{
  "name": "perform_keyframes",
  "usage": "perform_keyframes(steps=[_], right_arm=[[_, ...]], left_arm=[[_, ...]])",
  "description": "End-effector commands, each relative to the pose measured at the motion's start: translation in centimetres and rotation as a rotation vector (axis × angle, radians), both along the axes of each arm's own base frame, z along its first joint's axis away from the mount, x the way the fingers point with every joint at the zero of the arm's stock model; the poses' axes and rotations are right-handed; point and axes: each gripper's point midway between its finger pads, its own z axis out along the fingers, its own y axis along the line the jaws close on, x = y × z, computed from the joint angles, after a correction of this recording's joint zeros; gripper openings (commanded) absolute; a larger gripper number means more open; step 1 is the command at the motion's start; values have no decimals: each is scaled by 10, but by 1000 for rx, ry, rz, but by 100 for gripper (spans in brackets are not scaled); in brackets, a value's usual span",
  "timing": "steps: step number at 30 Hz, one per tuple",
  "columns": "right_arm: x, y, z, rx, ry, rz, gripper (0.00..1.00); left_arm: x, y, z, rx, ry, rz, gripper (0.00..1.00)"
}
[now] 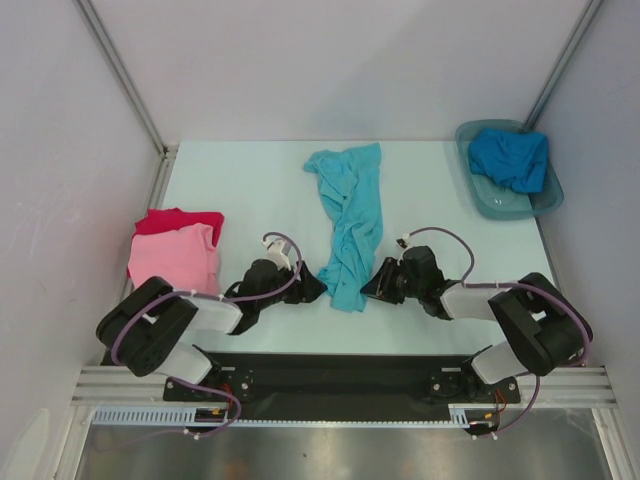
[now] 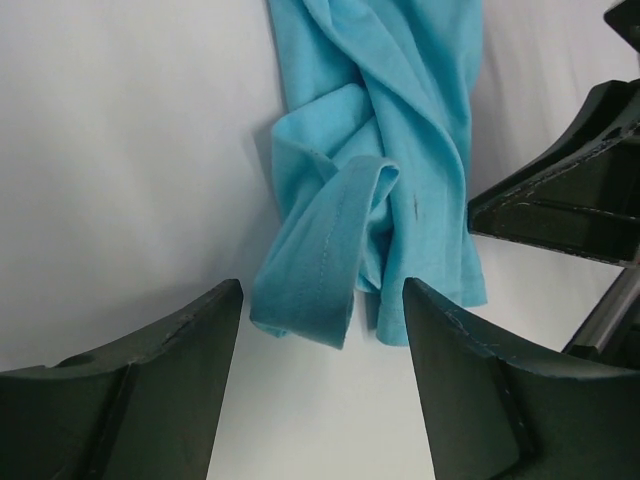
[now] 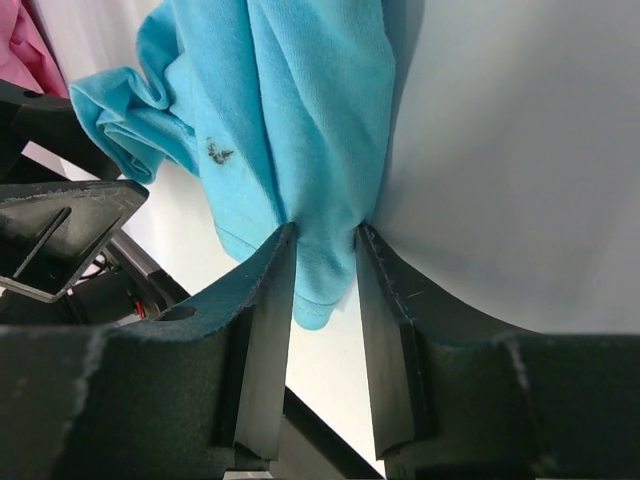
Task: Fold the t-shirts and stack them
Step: Fold the tshirt
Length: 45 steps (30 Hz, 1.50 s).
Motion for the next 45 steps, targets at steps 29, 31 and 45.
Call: perform_keyframes(steps=[29,31,45], right_arm=[[11,-9,-5,-56,22,-12,0],[12,-12,-1,-56,19,-17,0],[8,-22,23,-24,16,-16,0]], left_arm=[[-66,-37,15,-153,50,-129,23],[-70,-36,26,-151,29,-131,23],[-102,-31,39,-91,4,-146,22]])
